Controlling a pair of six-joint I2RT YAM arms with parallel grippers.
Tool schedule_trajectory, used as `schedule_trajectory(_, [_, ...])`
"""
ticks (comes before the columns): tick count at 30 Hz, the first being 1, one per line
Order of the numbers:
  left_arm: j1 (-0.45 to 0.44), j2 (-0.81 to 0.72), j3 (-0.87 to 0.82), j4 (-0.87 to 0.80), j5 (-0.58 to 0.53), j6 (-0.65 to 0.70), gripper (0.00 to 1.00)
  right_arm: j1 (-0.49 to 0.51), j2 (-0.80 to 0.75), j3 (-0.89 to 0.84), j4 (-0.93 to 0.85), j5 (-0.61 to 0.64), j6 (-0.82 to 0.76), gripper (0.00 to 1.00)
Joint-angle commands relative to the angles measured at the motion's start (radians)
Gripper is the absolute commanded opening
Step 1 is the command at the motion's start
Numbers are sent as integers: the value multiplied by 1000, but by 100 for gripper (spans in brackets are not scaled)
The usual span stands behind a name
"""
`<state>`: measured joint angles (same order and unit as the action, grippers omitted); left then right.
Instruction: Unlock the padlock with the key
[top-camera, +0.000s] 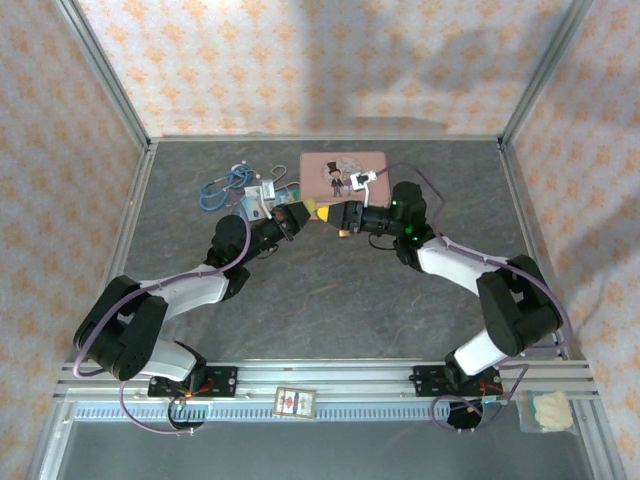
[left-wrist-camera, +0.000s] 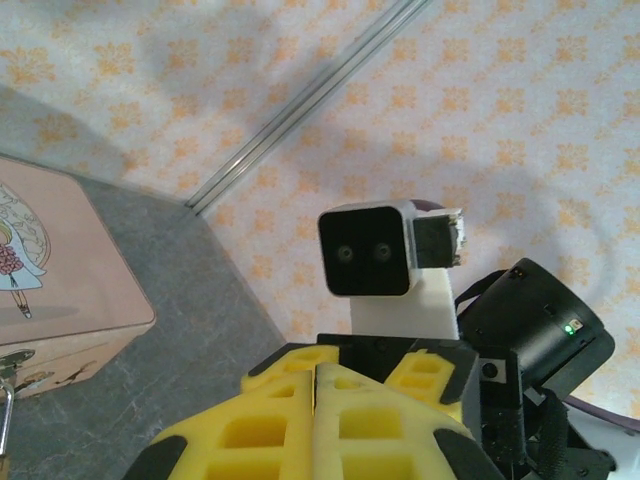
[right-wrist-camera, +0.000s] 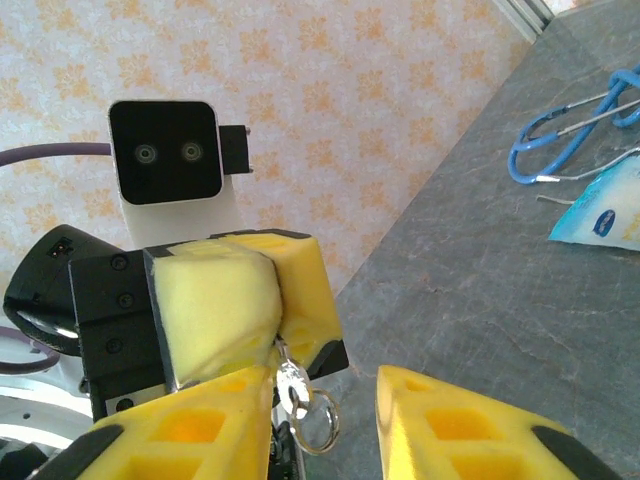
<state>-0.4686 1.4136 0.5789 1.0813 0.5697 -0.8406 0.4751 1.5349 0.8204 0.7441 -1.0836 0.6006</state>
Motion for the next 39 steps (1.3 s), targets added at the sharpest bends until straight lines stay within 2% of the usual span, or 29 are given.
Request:
schedule_trajectory(1, [1, 4, -9, 73, 27, -11, 0, 6, 8, -11, 104, -41, 38, 31])
schedule_trajectory(10, [-7, 21, -13, 99, 19, -22, 0, 18, 21, -9, 190, -65, 110, 23])
schedule_trajectory(19, [-13, 17, -21, 114, 12, -28, 0, 29, 43, -20, 225, -59, 135, 23])
schedule_trajectory(26, [-17, 13, -34, 126, 4, -35, 0, 28, 43, -31, 233, -5, 136, 1])
schedule_trajectory(29, [-17, 6, -43, 129, -9, -39, 0, 25, 36, -49, 249, 25, 137, 0])
schedule_trajectory(30, [-16, 2, -48, 125, -21, -40, 12, 24, 33, -54, 248, 30, 130, 0])
schedule_trajectory(32, [-8, -12, -64, 108, -57, -38, 50, 12, 19, -61, 202, 51, 99, 0])
schedule_trajectory(34, [4, -31, -80, 71, -105, -31, 81, -3, -6, -65, 114, 85, 38, 0])
schedule_trajectory(35, [11, -39, -81, 17, -135, -21, 84, -9, -22, -65, 45, 106, -10, 0])
schedule_trajectory(39, [17, -40, -76, -174, -235, 37, 81, -39, -59, -41, -236, 219, -186, 0])
